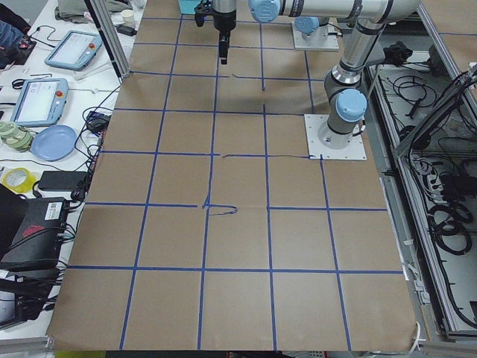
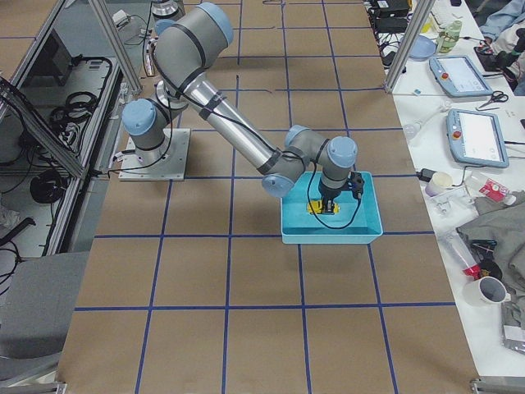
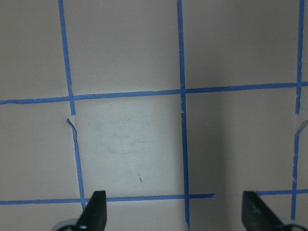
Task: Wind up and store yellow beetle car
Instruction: 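Lower the car into the bin and open the right gripper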
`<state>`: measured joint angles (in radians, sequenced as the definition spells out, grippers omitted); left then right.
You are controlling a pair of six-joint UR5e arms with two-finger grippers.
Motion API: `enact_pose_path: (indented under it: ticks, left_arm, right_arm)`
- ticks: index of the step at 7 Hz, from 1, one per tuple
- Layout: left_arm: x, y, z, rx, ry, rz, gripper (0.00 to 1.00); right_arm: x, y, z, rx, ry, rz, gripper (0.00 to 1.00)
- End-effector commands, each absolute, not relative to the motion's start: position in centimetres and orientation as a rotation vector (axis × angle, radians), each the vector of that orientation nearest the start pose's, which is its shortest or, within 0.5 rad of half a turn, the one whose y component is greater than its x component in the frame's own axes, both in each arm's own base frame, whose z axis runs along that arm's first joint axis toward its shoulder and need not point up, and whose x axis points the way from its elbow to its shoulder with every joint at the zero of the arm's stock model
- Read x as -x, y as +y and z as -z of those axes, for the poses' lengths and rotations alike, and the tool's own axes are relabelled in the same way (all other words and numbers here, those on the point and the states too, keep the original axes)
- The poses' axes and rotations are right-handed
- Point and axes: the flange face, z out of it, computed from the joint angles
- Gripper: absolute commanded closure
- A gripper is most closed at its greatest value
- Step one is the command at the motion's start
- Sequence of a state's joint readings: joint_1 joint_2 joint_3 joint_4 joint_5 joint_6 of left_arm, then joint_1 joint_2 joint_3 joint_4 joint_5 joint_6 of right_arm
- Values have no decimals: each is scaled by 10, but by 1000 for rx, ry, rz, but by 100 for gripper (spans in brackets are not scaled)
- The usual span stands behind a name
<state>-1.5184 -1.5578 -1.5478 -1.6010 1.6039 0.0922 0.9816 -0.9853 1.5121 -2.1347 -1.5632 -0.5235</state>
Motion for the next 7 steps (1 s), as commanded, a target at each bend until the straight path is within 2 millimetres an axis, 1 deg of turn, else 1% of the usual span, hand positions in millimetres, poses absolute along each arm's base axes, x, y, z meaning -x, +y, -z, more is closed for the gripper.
enact_pose_path:
  ticks: [1, 2, 3, 4, 5, 6, 7]
  left_arm:
    - [103, -493, -503, -71, 3107, 5, 0]
    - [103, -493, -503, -74, 3107, 5, 0]
    - [103, -493, -503, -74, 3107, 5, 0]
    - [102, -493, -505, -71, 3106, 12, 0]
    - [103, -491, -505, -74, 3103, 10, 0]
    - [102, -491, -505, -71, 3106, 12, 0]
    - [102, -493, -504, -74, 3106, 10, 0]
  right_arm:
    - [264, -636, -222, -106, 3154, 46, 61]
    - [265, -635, -227, -109, 3163, 48, 47]
    - [265, -633, -228, -109, 3158, 33, 0]
    - [262, -632, -248, -110, 3169, 62, 0]
    - [253, -621, -283, -107, 3160, 48, 0]
    - [232, -615, -319, -78, 3157, 58, 0]
    - [186, -603, -371, -1, 3159, 70, 0]
